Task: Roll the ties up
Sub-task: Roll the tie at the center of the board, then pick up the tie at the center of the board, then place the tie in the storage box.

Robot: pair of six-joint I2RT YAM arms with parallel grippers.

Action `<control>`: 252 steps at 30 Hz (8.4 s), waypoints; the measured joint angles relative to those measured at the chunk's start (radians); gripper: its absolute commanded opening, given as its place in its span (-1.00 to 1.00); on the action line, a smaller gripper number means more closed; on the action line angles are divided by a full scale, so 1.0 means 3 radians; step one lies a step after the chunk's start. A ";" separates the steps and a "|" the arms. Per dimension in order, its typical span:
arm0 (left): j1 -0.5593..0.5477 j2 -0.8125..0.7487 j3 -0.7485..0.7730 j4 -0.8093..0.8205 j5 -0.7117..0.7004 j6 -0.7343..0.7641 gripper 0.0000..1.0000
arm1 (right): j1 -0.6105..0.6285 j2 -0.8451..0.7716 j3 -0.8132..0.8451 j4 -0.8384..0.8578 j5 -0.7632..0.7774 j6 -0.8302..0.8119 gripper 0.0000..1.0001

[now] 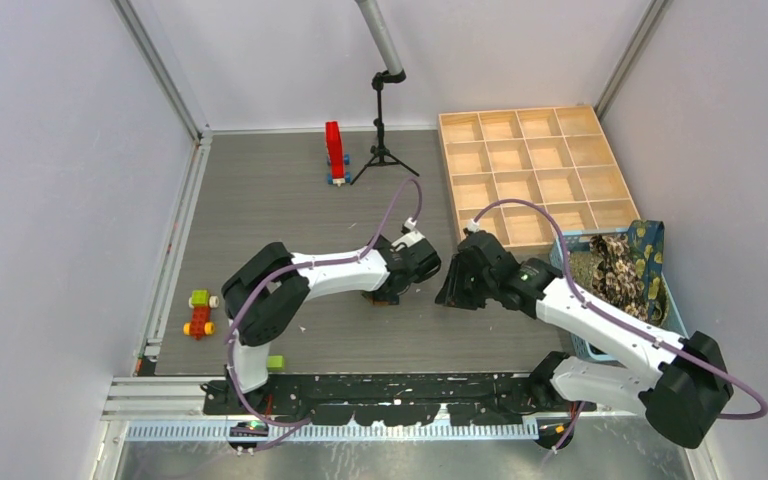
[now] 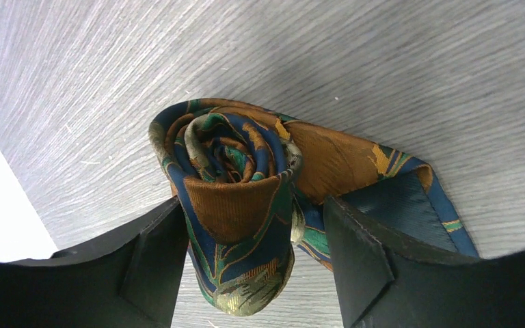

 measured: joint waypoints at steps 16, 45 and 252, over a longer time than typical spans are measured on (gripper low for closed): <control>-0.0037 -0.0482 0.0020 -0.0148 0.0542 0.0005 0.69 | -0.0004 -0.0267 0.0001 -0.0099 0.0272 0.0120 -0.19; 0.1356 -0.0988 -0.0244 -0.0109 0.2026 0.0460 0.44 | 0.0047 0.1311 -0.0056 0.2224 -0.0207 0.0209 0.37; 0.1325 -0.3363 -0.1169 -0.0848 0.1544 -0.0174 0.99 | -0.3365 0.5493 0.6099 0.0532 -0.0785 0.0298 -0.99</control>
